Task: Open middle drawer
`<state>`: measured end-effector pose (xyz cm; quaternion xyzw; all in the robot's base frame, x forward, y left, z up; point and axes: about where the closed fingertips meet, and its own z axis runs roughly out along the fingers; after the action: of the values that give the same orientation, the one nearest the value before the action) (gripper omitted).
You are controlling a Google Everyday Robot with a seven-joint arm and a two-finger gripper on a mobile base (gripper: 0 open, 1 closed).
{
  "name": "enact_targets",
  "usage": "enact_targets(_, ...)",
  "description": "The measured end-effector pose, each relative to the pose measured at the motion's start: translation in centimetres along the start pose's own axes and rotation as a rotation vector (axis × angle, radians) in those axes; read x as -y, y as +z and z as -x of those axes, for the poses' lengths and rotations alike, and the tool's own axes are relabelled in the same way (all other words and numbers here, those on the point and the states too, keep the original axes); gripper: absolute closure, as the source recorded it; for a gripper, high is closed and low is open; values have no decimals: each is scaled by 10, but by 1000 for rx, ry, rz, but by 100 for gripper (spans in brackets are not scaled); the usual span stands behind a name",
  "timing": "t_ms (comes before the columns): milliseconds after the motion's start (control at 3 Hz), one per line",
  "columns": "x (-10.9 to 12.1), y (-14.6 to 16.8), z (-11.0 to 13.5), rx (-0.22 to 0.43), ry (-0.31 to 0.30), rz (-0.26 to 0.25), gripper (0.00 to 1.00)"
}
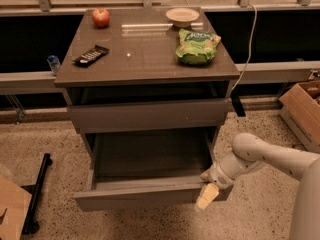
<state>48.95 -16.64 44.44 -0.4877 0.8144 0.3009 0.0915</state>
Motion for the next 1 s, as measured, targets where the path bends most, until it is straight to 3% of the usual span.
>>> enact_targets(333,0,5,-2,-63,-11,30,0)
enact_targets(667,-12,9,-25,-120,19,76,18)
enact_targets(1000,-20,9,-35,-137,34,98,41)
